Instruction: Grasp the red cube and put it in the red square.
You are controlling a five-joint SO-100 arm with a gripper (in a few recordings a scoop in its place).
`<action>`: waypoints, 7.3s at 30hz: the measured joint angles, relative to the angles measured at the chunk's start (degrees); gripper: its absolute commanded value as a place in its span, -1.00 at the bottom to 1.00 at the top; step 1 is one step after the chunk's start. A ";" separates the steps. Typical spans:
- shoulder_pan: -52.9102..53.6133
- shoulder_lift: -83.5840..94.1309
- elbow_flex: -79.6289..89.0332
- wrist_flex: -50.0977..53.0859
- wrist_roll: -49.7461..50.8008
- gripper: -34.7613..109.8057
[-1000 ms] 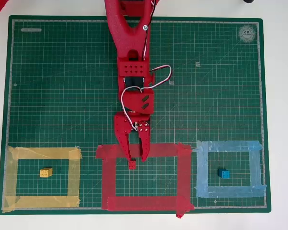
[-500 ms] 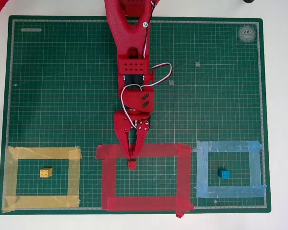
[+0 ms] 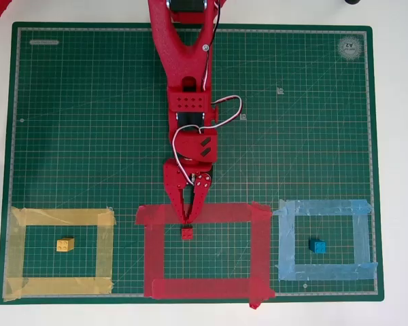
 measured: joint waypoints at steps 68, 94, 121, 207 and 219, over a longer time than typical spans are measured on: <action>-1.41 52.73 33.93 23.47 3.43 -0.53; 4.39 127.53 74.71 81.21 -2.64 -0.53; 4.66 139.75 75.15 107.67 -2.81 -0.53; 4.66 139.75 75.15 107.67 -2.81 -0.53; 4.66 139.75 75.15 107.67 -2.81 -0.53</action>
